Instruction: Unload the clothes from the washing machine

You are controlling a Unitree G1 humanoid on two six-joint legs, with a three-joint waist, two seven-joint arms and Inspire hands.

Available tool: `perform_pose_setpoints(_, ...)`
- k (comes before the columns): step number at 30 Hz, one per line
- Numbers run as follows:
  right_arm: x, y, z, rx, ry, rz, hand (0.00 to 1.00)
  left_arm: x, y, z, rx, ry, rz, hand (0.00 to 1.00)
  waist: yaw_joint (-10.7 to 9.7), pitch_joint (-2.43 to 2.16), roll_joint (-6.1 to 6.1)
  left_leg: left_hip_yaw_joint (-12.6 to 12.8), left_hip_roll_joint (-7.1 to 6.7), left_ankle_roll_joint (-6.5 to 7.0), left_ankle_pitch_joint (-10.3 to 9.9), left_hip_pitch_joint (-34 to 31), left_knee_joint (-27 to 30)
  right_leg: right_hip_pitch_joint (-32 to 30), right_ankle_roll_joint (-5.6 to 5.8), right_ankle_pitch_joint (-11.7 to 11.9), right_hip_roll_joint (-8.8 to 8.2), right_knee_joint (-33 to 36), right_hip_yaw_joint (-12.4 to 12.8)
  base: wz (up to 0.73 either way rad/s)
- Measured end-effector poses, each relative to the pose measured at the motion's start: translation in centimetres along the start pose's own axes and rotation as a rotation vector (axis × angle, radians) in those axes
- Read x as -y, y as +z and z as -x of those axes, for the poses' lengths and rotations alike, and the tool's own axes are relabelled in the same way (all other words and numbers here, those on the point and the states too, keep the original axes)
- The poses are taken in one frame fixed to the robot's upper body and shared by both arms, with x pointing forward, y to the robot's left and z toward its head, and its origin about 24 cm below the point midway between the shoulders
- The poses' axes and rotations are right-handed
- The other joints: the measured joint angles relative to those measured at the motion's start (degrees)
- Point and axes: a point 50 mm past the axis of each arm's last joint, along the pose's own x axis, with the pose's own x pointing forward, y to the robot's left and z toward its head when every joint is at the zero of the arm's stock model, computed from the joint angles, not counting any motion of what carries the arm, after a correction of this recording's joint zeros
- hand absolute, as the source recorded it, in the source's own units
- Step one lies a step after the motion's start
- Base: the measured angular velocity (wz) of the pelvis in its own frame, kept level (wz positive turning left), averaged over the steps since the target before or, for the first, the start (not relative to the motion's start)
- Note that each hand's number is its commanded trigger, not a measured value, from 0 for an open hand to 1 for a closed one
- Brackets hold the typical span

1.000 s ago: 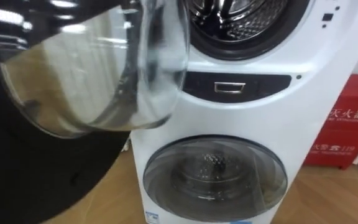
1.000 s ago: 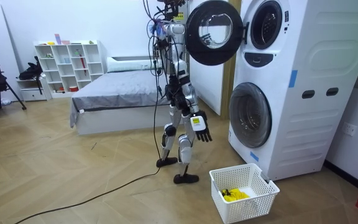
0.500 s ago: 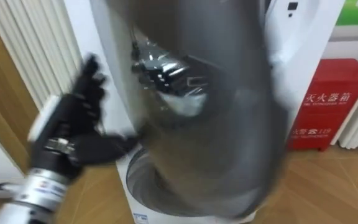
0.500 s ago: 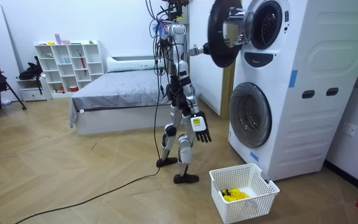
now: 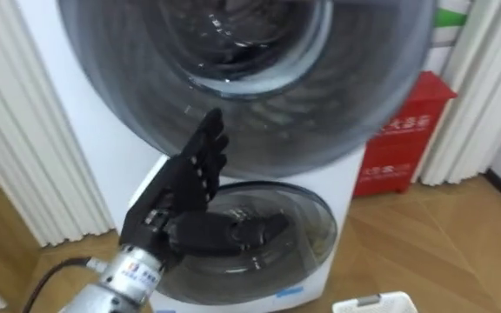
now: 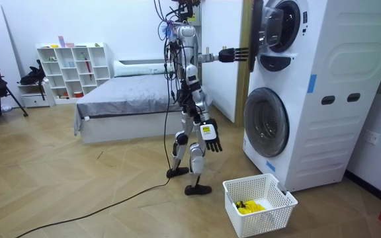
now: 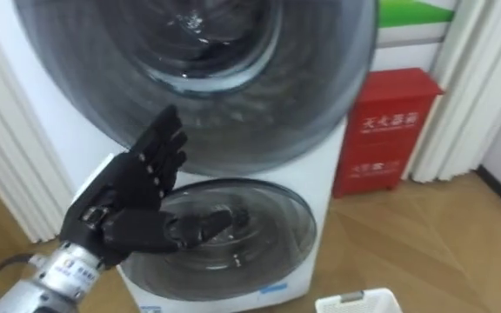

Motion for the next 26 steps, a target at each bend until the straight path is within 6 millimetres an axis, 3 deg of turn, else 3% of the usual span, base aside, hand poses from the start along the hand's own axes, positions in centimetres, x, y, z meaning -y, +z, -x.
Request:
perform_pose_setpoints(2, 0.2, -0.3, 0.0, -0.011, -0.007, 0.000, 0.00, -0.2, -0.9, -0.3, -0.027, 0.026, 0.012, 0.00, 0.0, 0.07, -0.12, 0.7, 0.06, -0.02, 0.0, 0.1, -0.1, -0.2, -0.10, 0.1, 0.26, -0.1, 0.9, -0.23)
perform_pose_setpoints(6, 0.2, -0.7, 0.1, -0.011, 0.002, 0.028, 0.00, -1.9, -4.7, -0.1, -0.188, 0.162, -0.045, 0.00, 0.2, -0.27, -0.49, 1.6, 0.23, -0.05, 0.0, 0.5, -0.2, -0.5, -0.29, 0.2, 0.87, 0.0, 2.6, -0.22)
perform_pose_setpoints(11, -0.1, -1.1, 0.1, -0.016, 0.008, 0.014, 0.00, -4.6, -11.6, 2.5, -0.478, 0.358, -0.060, 0.00, 1.4, -0.57, -1.34, 3.9, 0.90, -0.17, 0.1, 1.7, -0.7, -0.3, -0.85, 0.6, 1.63, 0.0, 2.7, -0.21)
perform_pose_setpoints(13, 0.1, -1.0, 0.1, -0.004, 0.007, -0.005, 0.00, -6.3, -15.7, 6.1, -0.694, 0.483, -0.060, 0.00, 2.0, -0.74, -1.59, 3.8, 1.25, -0.17, 0.1, 2.4, -0.8, 0.0, -1.17, 0.8, 2.11, -0.2, 2.4, -0.30)
perform_pose_setpoints(14, 0.2, -1.0, 0.2, -0.001, 0.006, -0.020, 0.00, -6.6, -16.5, 7.2, -0.746, 0.508, -0.069, 0.00, 2.0, -0.74, -1.59, 3.9, 1.32, -0.17, 0.1, 2.5, -0.8, 0.0, -1.19, 0.8, 2.18, -0.2, 2.2, -0.12)
perform_pose_setpoints(16, 0.4, -0.9, 0.2, 0.003, -0.001, -0.064, 0.00, -7.2, -19.5, 12.1, -0.951, 0.598, -0.088, 0.00, 2.4, -0.75, -1.50, 4.0, 1.63, -0.20, 0.1, 3.0, -1.1, 0.1, -1.24, 0.8, 2.73, -0.3, 2.5, -0.11)
perform_pose_setpoints(17, 0.3, -1.0, 0.2, 0.001, 0.000, -0.069, 0.00, -7.2, -20.0, 13.6, -0.999, 0.619, -0.091, 0.00, 2.7, -0.75, -1.52, 4.0, 1.75, -0.29, 0.0, 3.2, -1.2, 0.2, -1.25, 0.8, 2.90, -0.3, 2.5, -0.14)
perform_pose_setpoints(19, 0.7, -1.9, 0.3, -0.019, -0.003, -0.081, 0.00, -6.8, -21.8, 19.2, -1.182, 0.688, -0.075, 0.00, 4.1, -0.82, -1.73, 4.0, 1.89, -0.30, 0.0, 3.9, -1.2, 0.9, -1.69, 0.5, 3.01, -0.3, 2.1, -0.03)
perform_pose_setpoints(22, 0.7, -1.8, 0.3, -0.012, -0.002, -0.088, 0.00, -6.2, -22.2, 24.6, -1.316, 0.805, -0.039, 0.00, 5.7, -0.74, -1.90, 3.8, 1.90, -0.80, -0.3, 3.5, -1.3, 0.6, -1.82, 0.4, 2.87, -0.5, 1.2, 0.07)
perform_pose_setpoints(26, 0.8, -2.3, 0.3, -0.031, -0.004, -0.114, 0.00, -5.4, -22.0, 29.1, -1.420, 0.906, -0.049, 0.00, 7.6, -0.78, -1.96, 3.7, 2.04, -1.56, -0.7, 3.4, -1.8, 1.0, -1.76, 0.4, 2.77, -1.0, 0.2, 0.19)
